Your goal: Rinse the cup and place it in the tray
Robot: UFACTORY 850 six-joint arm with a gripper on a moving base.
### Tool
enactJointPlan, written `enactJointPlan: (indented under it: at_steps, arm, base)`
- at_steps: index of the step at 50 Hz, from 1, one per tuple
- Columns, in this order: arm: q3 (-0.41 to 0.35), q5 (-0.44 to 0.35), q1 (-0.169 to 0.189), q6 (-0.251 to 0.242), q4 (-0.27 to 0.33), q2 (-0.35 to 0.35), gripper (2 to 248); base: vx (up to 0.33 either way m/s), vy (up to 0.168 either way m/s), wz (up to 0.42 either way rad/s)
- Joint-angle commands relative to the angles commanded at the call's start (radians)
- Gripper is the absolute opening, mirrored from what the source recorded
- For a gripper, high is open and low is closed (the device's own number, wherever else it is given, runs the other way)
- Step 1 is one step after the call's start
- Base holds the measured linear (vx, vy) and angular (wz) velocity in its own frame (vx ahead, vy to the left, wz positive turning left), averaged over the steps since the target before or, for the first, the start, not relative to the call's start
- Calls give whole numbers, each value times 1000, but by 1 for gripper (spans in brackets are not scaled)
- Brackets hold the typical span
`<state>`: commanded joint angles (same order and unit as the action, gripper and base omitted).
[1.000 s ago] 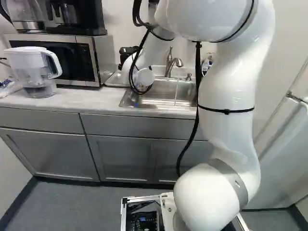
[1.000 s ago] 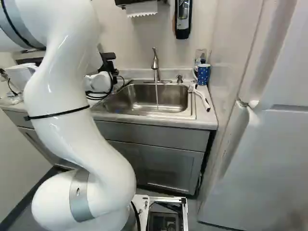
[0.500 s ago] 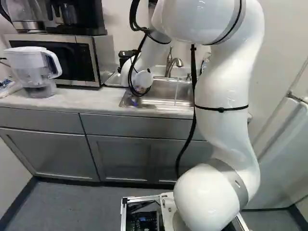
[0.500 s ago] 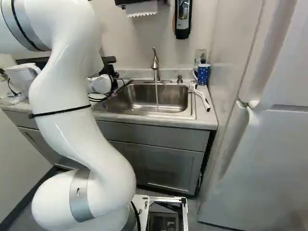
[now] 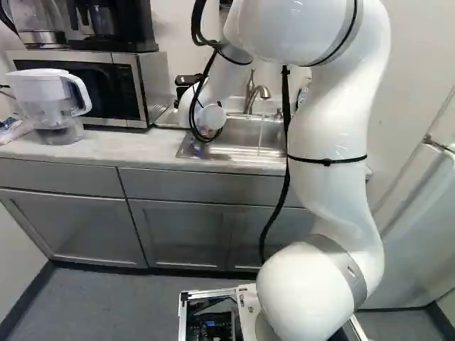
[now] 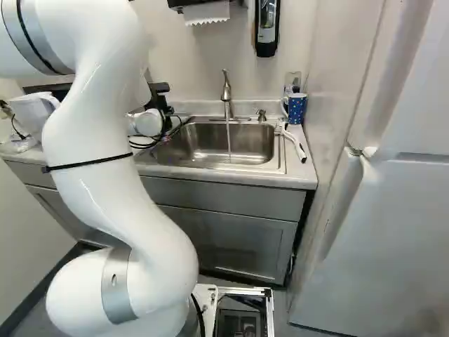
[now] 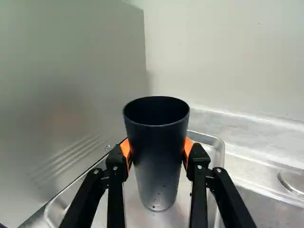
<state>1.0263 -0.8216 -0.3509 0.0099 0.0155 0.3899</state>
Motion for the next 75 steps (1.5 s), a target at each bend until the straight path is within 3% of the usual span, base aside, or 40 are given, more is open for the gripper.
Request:
enactJointPlan:
  at_steps: [10, 11, 15, 16, 20, 21, 47, 75]
  arm:
    - [0, 0, 0, 0, 0, 0, 135]
    - [0, 0, 0, 0, 0, 0, 168]
    - [0, 0, 0, 0, 0, 0, 168]
    - [0, 0, 0, 0, 0, 0, 203]
    - [0, 0, 0, 0, 0, 0, 203]
    - [0, 0, 0, 0, 0, -1, 240]
    - [12, 2, 0, 0, 0, -35, 247]
    - [30, 90, 0, 0, 0, -72, 247]
  base:
    - [0, 0, 0]
    - [0, 0, 0]
    - [0, 0, 0]
    - [0, 0, 0]
    - [0, 0, 0]
    - [0, 0, 0]
    - [0, 0, 0]
    - [0, 0, 0]
